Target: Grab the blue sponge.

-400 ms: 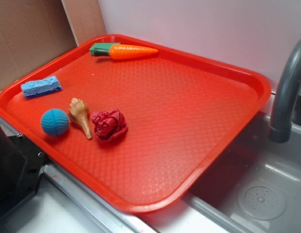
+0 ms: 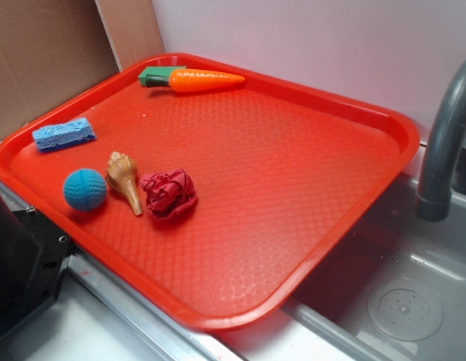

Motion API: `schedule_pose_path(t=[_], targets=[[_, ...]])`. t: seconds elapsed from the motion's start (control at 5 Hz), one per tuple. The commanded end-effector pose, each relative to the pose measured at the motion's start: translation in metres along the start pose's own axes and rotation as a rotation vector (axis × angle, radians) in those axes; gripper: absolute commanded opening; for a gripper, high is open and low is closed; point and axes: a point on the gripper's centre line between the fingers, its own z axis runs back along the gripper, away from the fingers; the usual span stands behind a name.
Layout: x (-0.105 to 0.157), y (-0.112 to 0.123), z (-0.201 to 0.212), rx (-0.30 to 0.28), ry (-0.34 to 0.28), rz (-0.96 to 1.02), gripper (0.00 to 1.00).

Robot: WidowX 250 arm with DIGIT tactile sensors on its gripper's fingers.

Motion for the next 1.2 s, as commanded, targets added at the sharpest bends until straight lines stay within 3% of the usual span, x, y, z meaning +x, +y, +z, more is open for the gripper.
schedule_pose_path(t=[0.0, 0.2, 0.4, 0.6, 0.8, 1.0], targets=[[0.014, 0.059, -0.047, -0.068, 0.005, -0.076, 1.00], [0.018, 0.084, -0.068, -0.036, 0.006, -0.175, 1.00], [0.019, 0.109, -0.091, 0.055, 0.063, -0.269, 1.00], [0.015, 0.138, -0.114, 0.083, 0.101, -0.285, 1.00], [0.019, 0.159, -0.125, 0.104, 0.073, -0.295, 1.00], [0.024, 0.179, -0.146, 0.099, -0.021, -0.367, 1.00]])
